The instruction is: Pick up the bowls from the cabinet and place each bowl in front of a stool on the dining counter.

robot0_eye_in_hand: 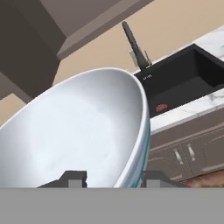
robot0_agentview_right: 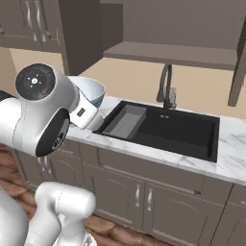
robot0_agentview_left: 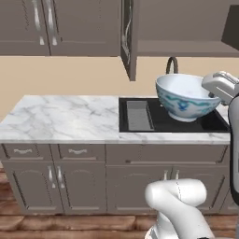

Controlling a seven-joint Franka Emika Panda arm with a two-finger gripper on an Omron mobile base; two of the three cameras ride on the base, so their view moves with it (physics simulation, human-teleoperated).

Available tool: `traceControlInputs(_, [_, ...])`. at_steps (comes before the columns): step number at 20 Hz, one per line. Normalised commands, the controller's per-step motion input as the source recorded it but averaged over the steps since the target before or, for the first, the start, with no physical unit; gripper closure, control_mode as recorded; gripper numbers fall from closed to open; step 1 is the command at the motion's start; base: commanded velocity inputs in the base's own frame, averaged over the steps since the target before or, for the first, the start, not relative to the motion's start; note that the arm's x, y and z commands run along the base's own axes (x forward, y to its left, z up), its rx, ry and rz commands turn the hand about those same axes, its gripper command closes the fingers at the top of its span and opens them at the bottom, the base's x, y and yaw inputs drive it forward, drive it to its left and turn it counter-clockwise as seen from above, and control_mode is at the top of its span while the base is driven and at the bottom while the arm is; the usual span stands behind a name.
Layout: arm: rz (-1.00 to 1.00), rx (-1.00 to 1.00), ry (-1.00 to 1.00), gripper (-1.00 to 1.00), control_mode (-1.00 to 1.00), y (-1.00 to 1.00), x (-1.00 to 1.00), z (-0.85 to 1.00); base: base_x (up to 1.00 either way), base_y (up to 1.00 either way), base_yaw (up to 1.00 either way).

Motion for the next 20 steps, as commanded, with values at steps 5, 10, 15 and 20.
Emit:
traceControlInputs(5, [0.00, 0.00, 0.00, 1.00, 1.00, 0.00, 0.00, 0.00, -0.53, 0.57, 0.00])
traceControlInputs(10, [0.00, 0.00, 0.00, 1.00, 1.00, 0.00, 0.00, 0.00, -0.27, 0.78, 0.09])
traceControlInputs(15, [0.00, 0.00, 0.00, 1.00, 1.00, 0.00, 0.00, 0.00, 0.00, 0.98, 0.23])
traceControlInputs(20, [0.00, 0.00, 0.00, 1.00, 1.00, 0.00, 0.00, 0.00, 0.15, 0.96, 0.42])
